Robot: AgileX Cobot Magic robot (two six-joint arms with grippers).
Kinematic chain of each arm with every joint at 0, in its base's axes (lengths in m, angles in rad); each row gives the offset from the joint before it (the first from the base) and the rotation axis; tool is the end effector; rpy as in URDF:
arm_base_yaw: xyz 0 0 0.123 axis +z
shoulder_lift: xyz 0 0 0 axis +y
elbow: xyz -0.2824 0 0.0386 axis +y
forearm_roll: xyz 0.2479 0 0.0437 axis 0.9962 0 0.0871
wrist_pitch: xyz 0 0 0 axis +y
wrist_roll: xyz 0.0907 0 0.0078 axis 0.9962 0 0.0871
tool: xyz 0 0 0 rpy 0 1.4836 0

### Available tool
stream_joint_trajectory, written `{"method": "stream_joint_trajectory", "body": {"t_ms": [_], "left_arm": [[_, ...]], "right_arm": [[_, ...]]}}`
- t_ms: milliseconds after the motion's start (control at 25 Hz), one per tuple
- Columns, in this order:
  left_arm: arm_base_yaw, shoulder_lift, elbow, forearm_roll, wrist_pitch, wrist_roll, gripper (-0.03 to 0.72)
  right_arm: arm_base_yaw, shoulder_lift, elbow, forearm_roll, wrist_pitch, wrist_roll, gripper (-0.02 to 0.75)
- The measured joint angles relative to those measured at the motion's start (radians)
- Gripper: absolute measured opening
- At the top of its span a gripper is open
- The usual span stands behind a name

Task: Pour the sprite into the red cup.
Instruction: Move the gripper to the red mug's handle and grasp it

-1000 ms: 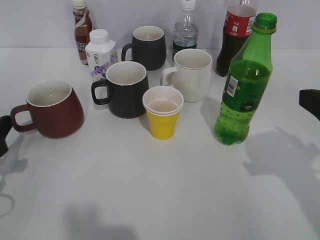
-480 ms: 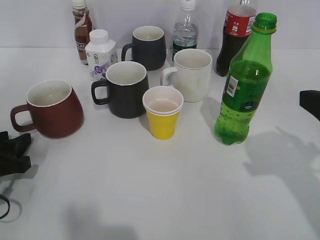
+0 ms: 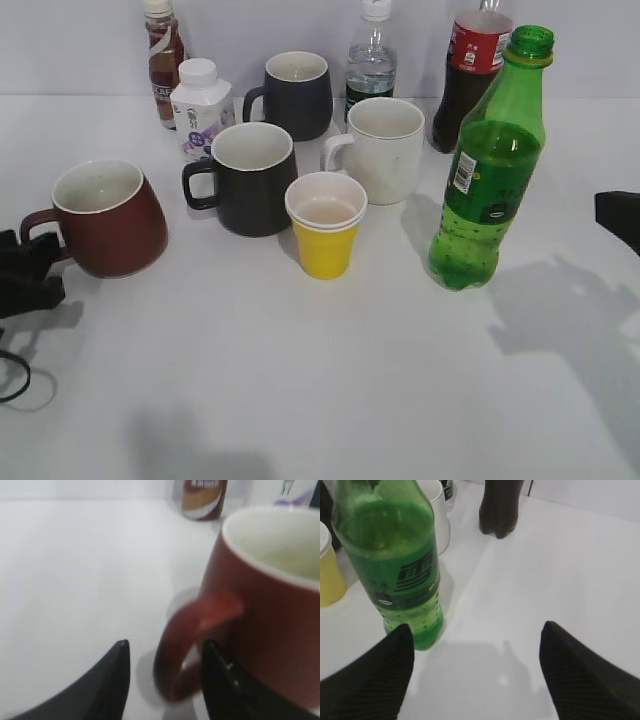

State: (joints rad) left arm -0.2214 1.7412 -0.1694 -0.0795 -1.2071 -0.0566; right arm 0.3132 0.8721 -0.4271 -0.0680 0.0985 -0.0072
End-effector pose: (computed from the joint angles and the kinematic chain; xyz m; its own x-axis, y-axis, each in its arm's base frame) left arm 0.2128 -0.0410 0.1217 -0.2800 -0.0237 -0.9597 0.1261 0.9901 -0.0612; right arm 0.1640 0.0525 0.2566 -0.3952 -0.2066 -0.8951 -0.3329 0.9404 -0.0701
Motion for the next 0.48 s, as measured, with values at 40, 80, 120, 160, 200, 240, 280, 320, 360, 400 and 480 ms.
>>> {"method": "stream_joint_trajectory", "body": {"t_ms": [40, 80, 120, 160, 200, 240, 280, 320, 360, 400, 480], "left_arm": [[0.0, 0.0, -0.011, 0.0, 0.0, 0.0, 0.364], [0.0, 0.0, -0.022, -0.002, 0.0, 0.0, 0.363], [0.0, 0.001, -0.033, -0.007, 0.003, 0.0, 0.363], [0.0, 0.005, -0.041, -0.014, 0.003, 0.0, 0.363], [0.0, 0.013, -0.05, -0.022, 0.004, 0.0, 0.362], [0.0, 0.021, -0.058, -0.028, 0.001, 0.0, 0.36], [0.0, 0.032, -0.064, -0.031, 0.001, 0.0, 0.357], [0.0, 0.044, -0.071, -0.033, 0.001, 0.0, 0.353], [0.0, 0.055, -0.078, -0.033, 0.001, 0.0, 0.349], [0.0, 0.063, -0.086, -0.034, 0.001, 0.0, 0.347], [0.0, 0.073, -0.104, -0.037, 0.001, 0.0, 0.344]], "right_arm": [[0.0, 0.001, 0.0, -0.001, 0.0, 0.0, 0.586], [0.0, 0.001, 0.0, -0.001, 0.0, 0.0, 0.586], [0.0, 0.002, 0.0, -0.001, 0.0, 0.0, 0.586], [0.0, 0.003, 0.0, -0.001, 0.0, 0.0, 0.586], [0.0, 0.003, 0.0, -0.001, 0.001, 0.0, 0.586], [0.0, 0.004, 0.0, -0.001, 0.001, 0.0, 0.586], [0.0, 0.004, 0.0, -0.001, 0.001, 0.0, 0.586], [0.0, 0.004, 0.0, -0.001, 0.001, 0.0, 0.586], [0.0, 0.004, 0.0, -0.001, 0.001, 0.0, 0.586], [0.0, 0.004, 0.0, -0.001, 0.001, 0.0, 0.586], [0.0, 0.004, 0.0, -0.001, 0.0, 0.0, 0.586]]}}
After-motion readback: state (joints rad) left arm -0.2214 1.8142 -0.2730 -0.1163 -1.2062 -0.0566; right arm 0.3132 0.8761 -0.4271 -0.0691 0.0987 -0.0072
